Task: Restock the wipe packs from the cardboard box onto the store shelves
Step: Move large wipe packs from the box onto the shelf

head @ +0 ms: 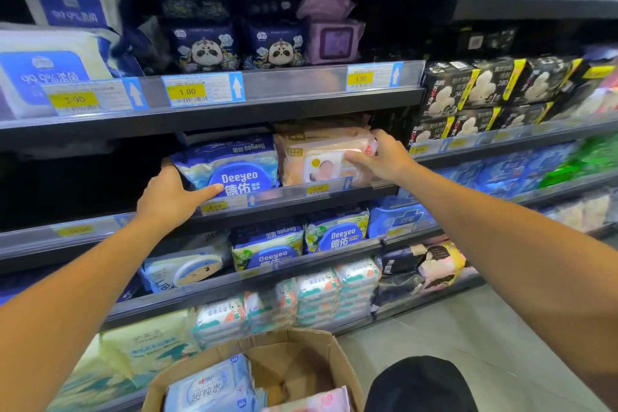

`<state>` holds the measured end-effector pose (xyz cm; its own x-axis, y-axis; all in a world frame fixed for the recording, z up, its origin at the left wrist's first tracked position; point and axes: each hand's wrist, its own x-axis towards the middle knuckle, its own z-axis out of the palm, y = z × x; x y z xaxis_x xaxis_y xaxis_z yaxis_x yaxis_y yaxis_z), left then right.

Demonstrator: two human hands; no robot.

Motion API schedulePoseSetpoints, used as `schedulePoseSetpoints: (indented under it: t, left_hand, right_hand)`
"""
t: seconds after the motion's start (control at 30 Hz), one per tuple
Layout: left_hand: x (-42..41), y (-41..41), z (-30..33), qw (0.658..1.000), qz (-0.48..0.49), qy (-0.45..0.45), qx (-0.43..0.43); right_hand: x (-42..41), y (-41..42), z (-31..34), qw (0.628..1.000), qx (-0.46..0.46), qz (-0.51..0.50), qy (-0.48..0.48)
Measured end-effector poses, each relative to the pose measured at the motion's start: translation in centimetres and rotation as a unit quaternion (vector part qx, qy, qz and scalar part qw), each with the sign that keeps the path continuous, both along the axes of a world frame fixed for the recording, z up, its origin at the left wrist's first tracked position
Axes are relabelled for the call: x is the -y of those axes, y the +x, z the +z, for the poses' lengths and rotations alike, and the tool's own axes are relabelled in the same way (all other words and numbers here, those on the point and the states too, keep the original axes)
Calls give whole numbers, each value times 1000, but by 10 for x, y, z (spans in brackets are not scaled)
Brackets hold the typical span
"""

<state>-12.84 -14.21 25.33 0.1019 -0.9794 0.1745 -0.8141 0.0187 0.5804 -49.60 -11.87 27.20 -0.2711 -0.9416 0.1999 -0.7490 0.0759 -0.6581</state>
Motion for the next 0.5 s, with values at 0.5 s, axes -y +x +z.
schedulePoseSetpoints:
  t: [0.5]
  left_hand:
    - [-49,3,-12,951,-114,-227,174]
  right_hand:
    - [-12,16,5,997,69,-1,22]
